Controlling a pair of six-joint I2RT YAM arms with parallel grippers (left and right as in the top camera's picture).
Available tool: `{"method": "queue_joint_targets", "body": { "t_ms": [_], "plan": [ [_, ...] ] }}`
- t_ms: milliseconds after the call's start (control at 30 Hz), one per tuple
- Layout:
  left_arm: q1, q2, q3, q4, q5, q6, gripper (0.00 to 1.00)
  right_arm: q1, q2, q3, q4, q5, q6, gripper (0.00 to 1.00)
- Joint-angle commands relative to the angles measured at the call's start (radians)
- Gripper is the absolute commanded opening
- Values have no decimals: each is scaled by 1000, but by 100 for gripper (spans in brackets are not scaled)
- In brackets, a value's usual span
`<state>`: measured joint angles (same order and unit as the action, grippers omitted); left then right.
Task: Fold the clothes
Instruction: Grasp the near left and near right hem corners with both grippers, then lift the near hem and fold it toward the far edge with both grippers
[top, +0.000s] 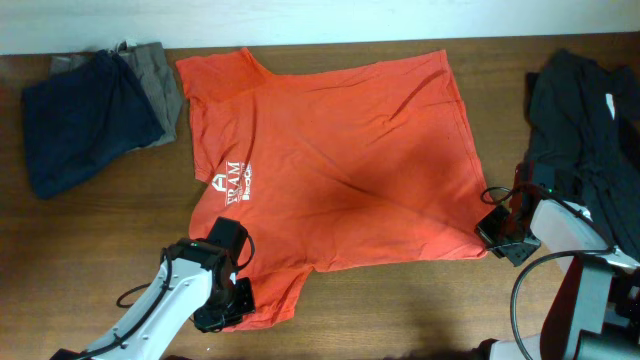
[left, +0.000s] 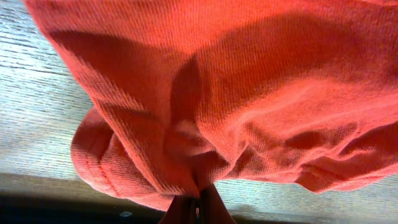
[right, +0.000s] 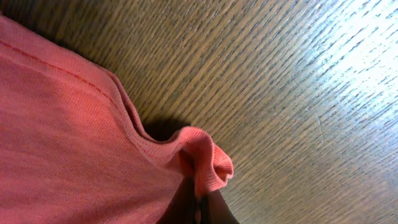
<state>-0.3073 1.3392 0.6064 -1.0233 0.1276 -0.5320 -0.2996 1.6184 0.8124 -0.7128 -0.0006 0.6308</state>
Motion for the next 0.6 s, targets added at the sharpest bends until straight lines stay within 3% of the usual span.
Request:
{"method": "queue_joint_targets", "body": {
  "t_ms": [0, 567],
  "plan": [
    [-2, 2, -1, -6, 58, 6, 1, -2, -2, -19, -16, 38, 7, 4],
    [-2, -113, 156, -77, 85, 6, 1, -2, -2, -17, -31, 31, 7, 4]
  ]
}}
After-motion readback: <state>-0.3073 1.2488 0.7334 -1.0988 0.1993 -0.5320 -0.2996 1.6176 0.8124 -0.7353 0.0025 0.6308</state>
